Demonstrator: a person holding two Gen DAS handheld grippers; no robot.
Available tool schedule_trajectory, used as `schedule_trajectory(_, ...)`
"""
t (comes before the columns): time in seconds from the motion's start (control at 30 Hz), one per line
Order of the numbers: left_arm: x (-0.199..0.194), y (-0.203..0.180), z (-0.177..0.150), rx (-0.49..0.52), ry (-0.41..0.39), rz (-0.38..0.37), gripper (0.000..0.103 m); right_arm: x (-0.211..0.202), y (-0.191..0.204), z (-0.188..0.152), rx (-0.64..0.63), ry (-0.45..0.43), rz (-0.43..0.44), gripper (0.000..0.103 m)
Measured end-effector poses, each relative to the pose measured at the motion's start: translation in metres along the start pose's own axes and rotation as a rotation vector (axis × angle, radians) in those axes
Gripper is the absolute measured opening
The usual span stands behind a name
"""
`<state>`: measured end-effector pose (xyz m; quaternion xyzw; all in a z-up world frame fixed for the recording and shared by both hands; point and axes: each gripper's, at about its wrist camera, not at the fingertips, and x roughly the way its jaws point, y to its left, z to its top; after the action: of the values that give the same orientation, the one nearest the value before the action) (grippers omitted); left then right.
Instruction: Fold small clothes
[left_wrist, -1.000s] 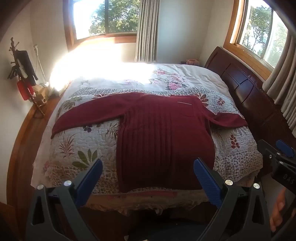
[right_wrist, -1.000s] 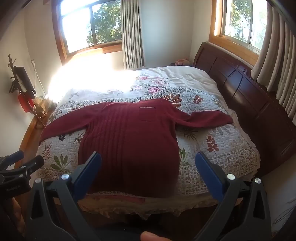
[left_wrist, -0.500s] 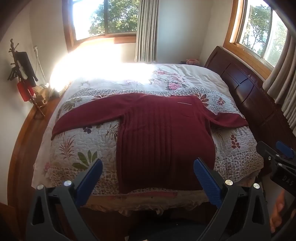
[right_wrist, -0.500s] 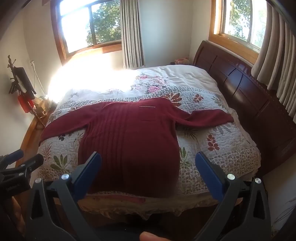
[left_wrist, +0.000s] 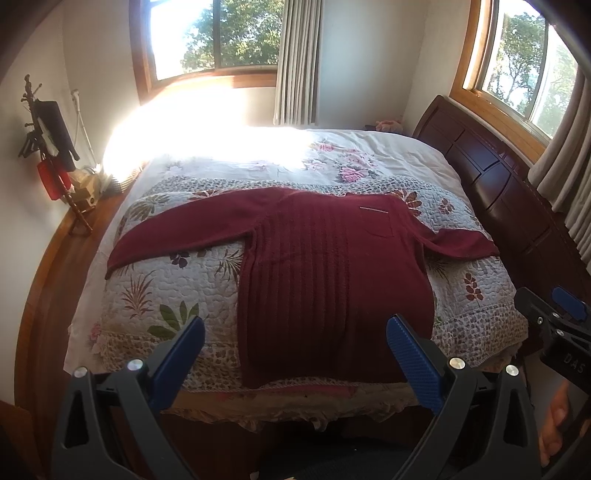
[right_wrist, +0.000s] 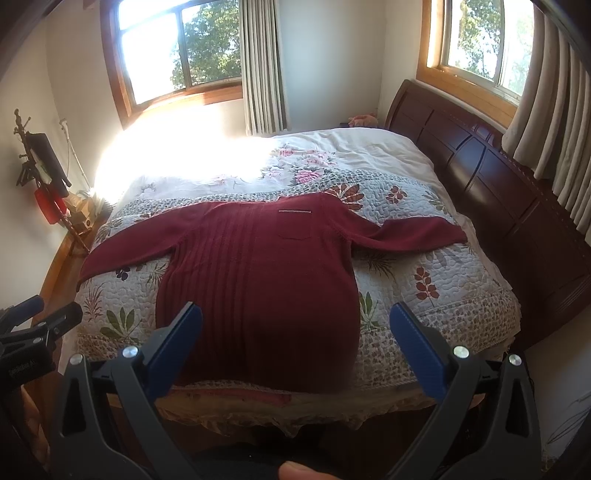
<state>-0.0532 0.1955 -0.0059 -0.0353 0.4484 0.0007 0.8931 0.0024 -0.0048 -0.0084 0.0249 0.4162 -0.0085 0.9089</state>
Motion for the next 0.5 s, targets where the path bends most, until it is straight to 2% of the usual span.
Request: schedule_trajectory(0.5,0.001,0.002,0.008,0.001,-0.016,0.004,0.099,0.002,0.008,0.006,-0.001,0.006,-0.014,0.100)
